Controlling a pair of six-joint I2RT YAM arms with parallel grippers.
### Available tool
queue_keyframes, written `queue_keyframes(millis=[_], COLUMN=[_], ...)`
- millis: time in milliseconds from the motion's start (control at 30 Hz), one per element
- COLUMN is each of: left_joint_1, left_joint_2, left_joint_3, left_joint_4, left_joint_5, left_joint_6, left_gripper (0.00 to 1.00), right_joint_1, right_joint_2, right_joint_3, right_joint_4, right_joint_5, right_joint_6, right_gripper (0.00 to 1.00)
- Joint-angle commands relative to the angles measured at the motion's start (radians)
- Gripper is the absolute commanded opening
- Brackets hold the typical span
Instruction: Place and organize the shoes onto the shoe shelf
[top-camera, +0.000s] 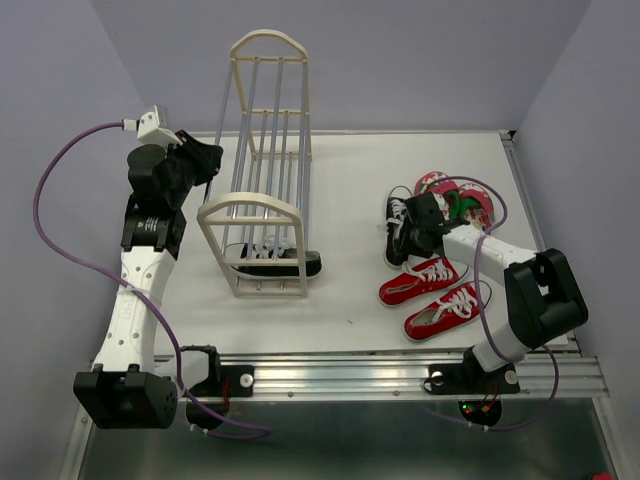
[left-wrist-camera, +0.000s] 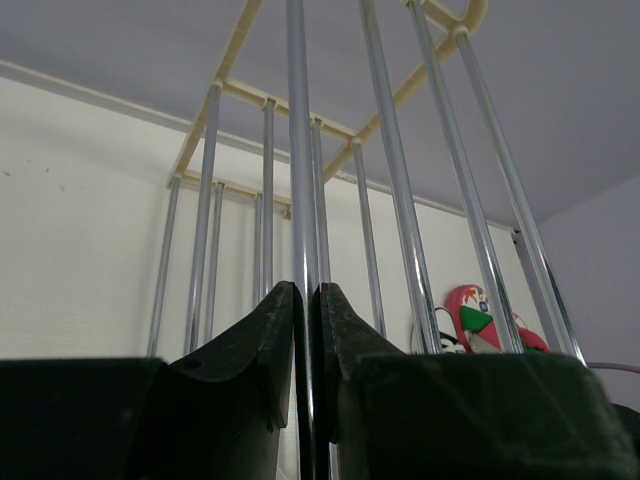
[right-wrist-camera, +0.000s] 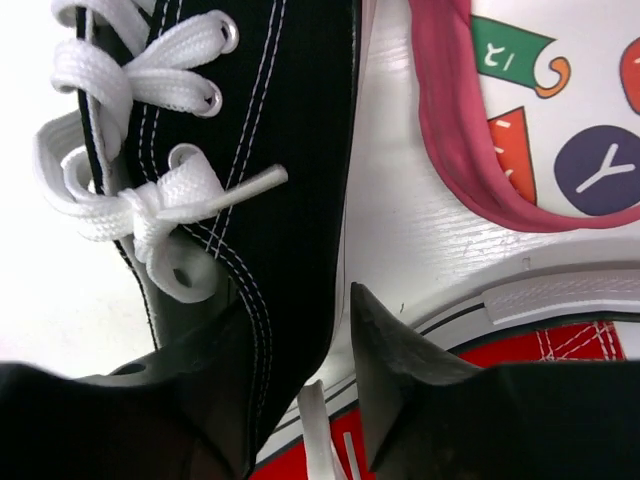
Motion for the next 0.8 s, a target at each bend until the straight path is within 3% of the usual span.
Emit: queue_keyframes(millis=[0,100,233,367,567,767], left_joint_1=[-0.01,-0.01,-0.01,-0.01,-0.01,-0.01], left_joint_2=[0.025,0.026,0.028,0.032,0.031,0.02], left_joint_3=[-0.027,-0.027,-0.026,-0.024,-0.026,-0.026], left_joint_4=[-0.005,-0.005,-0.005,-0.003,-0.005,-0.008], left_joint_5=[-0.045,-0.045,-0.045,-0.042,-0.045,-0.048], left_joint_6=[0.041,0.041,0.04,0.038,0.043,0.052], left_gripper=[0.18,0.18,0.18,0.18,0.18,0.18], right_joint_1=[-0.005,-0.005,-0.005,-0.005,-0.005,-0.005], right_joint_2=[-0.011,-0.03,-0.077,-0.154,-0.182,-0.123], right_joint_3=[-0.003,0.0,0.013,0.0,0.039,0.108], right_joint_4=[0.052,0.051,0.074,0.156,0.27,0.307], right_joint_5=[-0.012,0.002,-0.013,-0.085,-0.361,-0.541], right_joint_6=[-0.011,-0.032,-0.186,-0.38,-0.668,-0.79], right_gripper=[0.33,0.21,0.02,0.01,0.01,0.01])
